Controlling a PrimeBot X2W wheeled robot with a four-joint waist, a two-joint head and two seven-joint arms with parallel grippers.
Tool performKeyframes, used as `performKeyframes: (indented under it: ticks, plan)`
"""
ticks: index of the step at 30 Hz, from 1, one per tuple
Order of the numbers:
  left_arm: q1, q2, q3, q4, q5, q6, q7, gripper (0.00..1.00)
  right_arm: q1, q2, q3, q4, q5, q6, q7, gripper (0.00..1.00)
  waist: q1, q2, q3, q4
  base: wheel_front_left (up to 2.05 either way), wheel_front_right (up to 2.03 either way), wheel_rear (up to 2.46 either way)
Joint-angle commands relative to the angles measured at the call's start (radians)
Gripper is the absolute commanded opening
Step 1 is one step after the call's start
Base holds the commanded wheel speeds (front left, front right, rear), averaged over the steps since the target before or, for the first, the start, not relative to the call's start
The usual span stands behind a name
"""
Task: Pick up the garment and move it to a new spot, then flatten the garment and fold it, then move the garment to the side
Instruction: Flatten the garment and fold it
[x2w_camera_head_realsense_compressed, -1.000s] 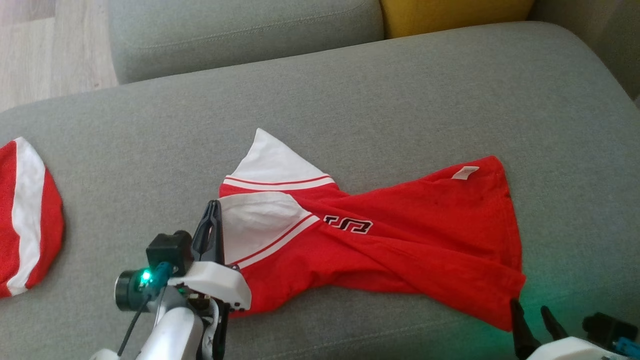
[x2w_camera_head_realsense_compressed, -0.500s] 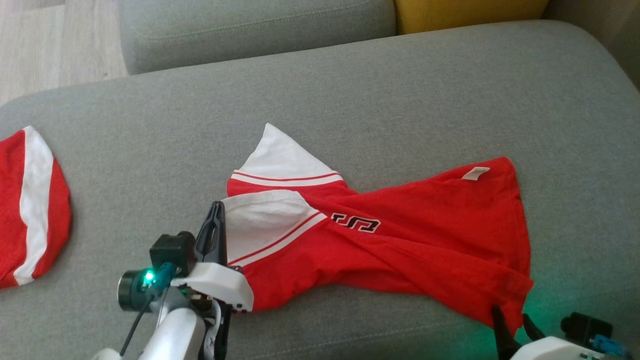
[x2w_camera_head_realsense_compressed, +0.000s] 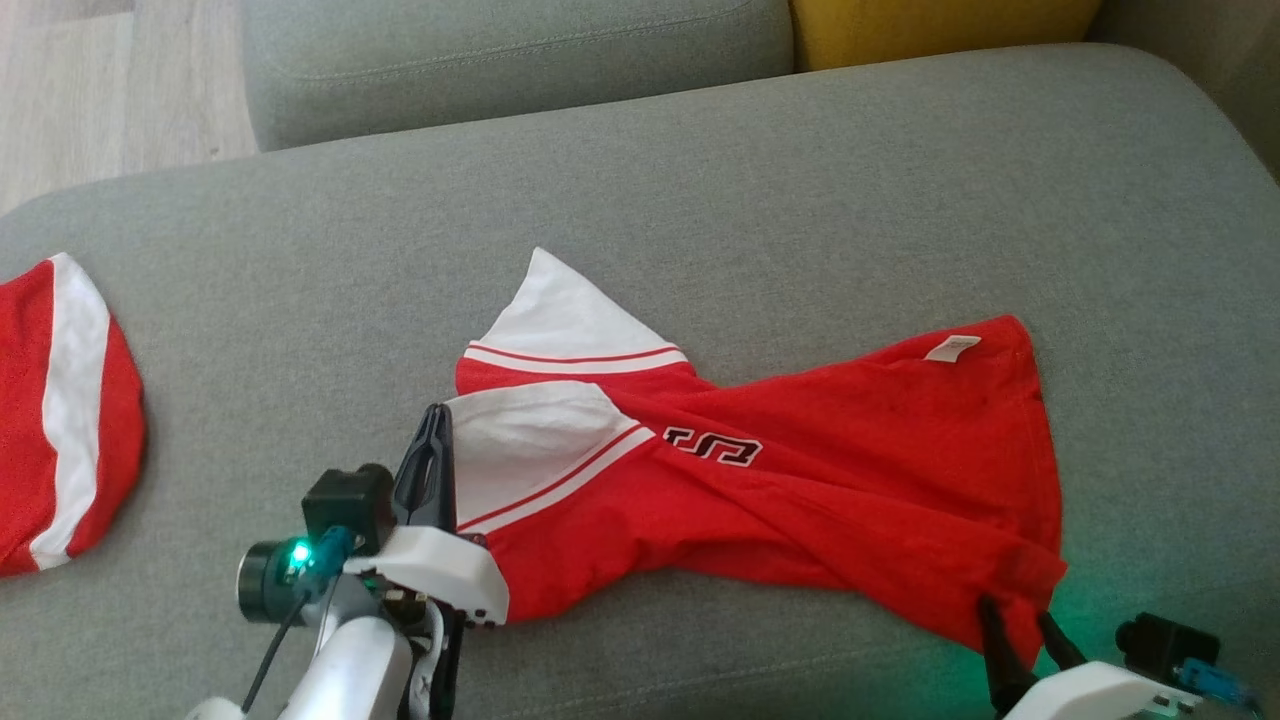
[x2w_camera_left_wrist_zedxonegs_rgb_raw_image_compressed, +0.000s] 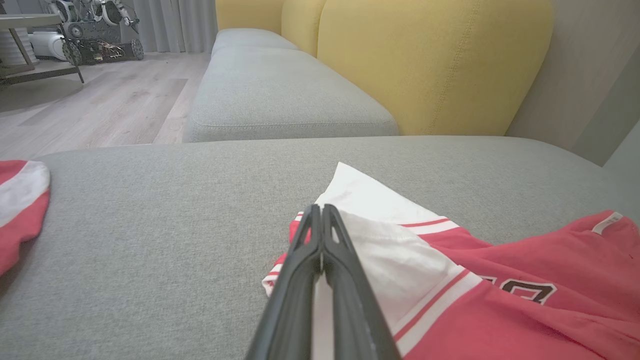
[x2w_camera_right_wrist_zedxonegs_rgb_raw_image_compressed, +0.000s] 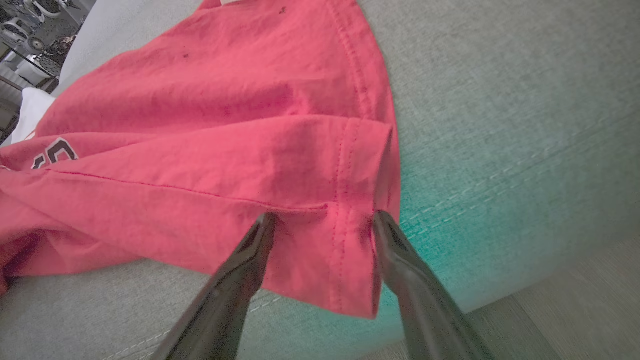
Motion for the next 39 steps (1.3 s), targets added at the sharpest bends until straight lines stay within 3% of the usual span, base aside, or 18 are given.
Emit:
performKeyframes:
  ticks: [1,2,12,18,28,39]
  plan:
    - [-0.047,0.009,0.027,-0.027,0.001,-0.002,-0.012,0.0,-0.038,-0.009,0.027,-0.029,0.0,-0.001,-0.014,0.41,0.0,0.0,-0.001,0.0,0.0,0.0,0.0]
    - [-0.047,0.01,0.027,-0.026,0.0,-0.002,-0.012,0.0,-0.039,-0.009,0.027,-0.031,-0.002,-0.001,-0.016,0.0,0.0,0.0,-0.002,-0.001,0.0,0.0,0.0]
    - [-0.039,0.01,0.028,-0.023,-0.008,0.0,-0.012,0.0,-0.021,-0.01,0.02,-0.109,-0.065,-0.001,-0.031,0.0,0.0,0.0,-0.024,-0.005,0.0,0.0,0.0]
    - [-0.029,0.01,0.046,-0.067,-0.014,0.0,-0.012,0.0,-0.006,-0.058,0.028,-0.278,-0.133,-0.001,-0.019,0.0,0.0,0.0,-0.051,-0.001,0.0,0.0,0.0]
    - [-0.044,0.011,0.132,-0.309,-0.006,-0.017,-0.012,0.0,-0.143,-0.205,0.048,-0.563,-0.164,-0.001,0.006,0.0,0.0,0.0,-0.111,0.043,0.0,0.0,0.0]
    - [-0.109,0.019,0.199,-0.574,-0.011,-0.031,-0.012,0.0,-0.337,-0.302,0.02,-0.63,-0.239,-0.001,-0.027,0.0,0.0,0.0,-0.178,0.107,0.0,0.0,0.0]
